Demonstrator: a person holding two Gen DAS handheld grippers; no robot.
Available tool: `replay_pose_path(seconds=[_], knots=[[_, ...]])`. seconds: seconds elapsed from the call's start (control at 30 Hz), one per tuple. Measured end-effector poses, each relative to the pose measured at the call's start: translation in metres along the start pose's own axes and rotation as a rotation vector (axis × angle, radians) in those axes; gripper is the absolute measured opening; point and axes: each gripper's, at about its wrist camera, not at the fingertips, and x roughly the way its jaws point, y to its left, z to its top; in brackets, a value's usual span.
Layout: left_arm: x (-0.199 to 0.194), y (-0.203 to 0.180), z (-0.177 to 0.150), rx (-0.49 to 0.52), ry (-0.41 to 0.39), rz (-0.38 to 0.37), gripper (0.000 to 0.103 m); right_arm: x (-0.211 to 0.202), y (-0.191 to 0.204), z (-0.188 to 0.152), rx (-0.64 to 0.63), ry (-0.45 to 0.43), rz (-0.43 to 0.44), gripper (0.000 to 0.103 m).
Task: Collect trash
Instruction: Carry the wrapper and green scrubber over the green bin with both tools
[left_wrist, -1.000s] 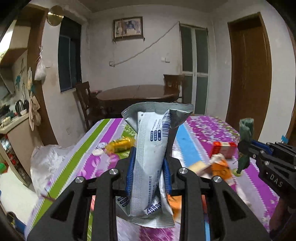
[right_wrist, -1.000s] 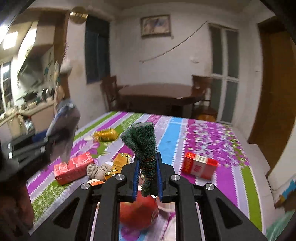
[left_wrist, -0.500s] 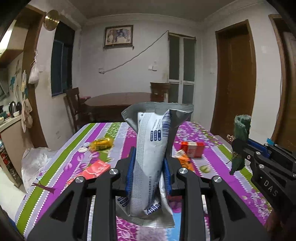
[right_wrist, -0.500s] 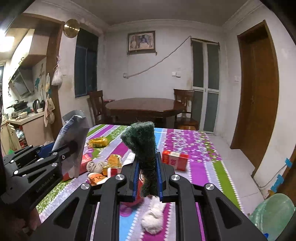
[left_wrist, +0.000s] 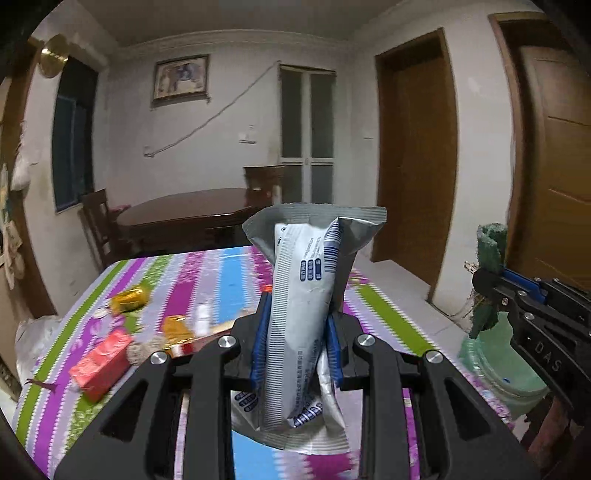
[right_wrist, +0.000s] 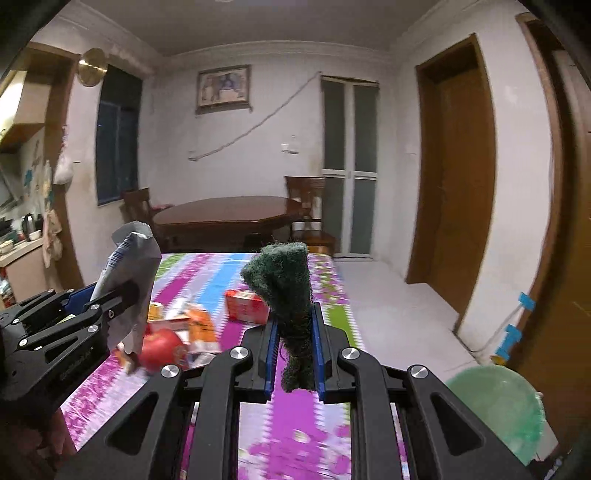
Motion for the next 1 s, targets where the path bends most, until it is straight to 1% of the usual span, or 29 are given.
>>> replay_pose_path(seconds=[0.2, 0.33, 0.43, 0.67, 0.83, 0.87, 0.9, 0.93, 1.0], knots=[[0.012, -0.053, 0.001, 0.044, 0.016, -0.094, 0.026, -0.019, -0.065, -0.007, 0.022, 0.001, -0.088, 0.017], [0.022, -0.091, -0.001, 0.079, 0.035, -0.161, 0.026, -0.032, -0.122, -0.014, 0.049, 0.021, -0.159, 0.017], [0.03, -0.121, -0.004, 0.105, 0.054, -0.224, 0.026, -0.034, -0.162, -0.021, 0.075, 0.05, -0.196, 0.017], [0.049, -0.172, -0.012, 0.148, 0.098, -0.327, 0.026, -0.034, -0.248, -0.05, 0.132, 0.142, -0.28, 0.017], [0.062, -0.211, -0.021, 0.184, 0.141, -0.404, 0.026, -0.02, -0.294, -0.068, 0.163, 0.219, -0.308, 0.017], [0.066, -0.22, -0.022, 0.193, 0.154, -0.424, 0.026, -0.014, -0.299, -0.07, 0.17, 0.234, -0.306, 0.017], [0.071, -0.228, -0.023, 0.2, 0.172, -0.443, 0.026, -0.01, -0.314, -0.074, 0.185, 0.261, -0.3, 0.017], [0.078, -0.238, -0.025, 0.207, 0.194, -0.464, 0.026, -0.007, -0.314, -0.078, 0.195, 0.28, -0.298, 0.017], [0.087, -0.25, -0.028, 0.214, 0.226, -0.494, 0.026, 0.001, -0.339, -0.087, 0.235, 0.323, -0.284, 0.017]])
